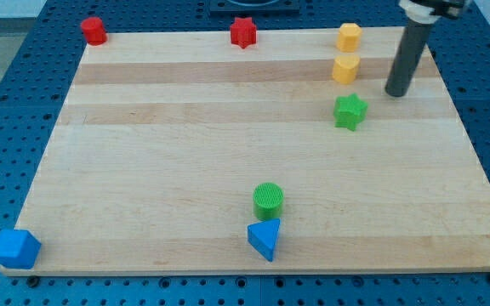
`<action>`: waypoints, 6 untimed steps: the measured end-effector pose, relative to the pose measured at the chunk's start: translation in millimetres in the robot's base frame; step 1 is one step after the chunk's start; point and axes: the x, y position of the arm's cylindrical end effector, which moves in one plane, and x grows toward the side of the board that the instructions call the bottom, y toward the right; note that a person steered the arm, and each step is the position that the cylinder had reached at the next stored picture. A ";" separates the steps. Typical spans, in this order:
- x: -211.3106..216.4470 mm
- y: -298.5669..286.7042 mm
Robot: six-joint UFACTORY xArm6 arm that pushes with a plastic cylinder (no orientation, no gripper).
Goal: Slightly push the blue triangle into the green circle
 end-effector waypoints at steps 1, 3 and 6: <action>24.5 30.6; 79.4 52.8; 151.6 19.6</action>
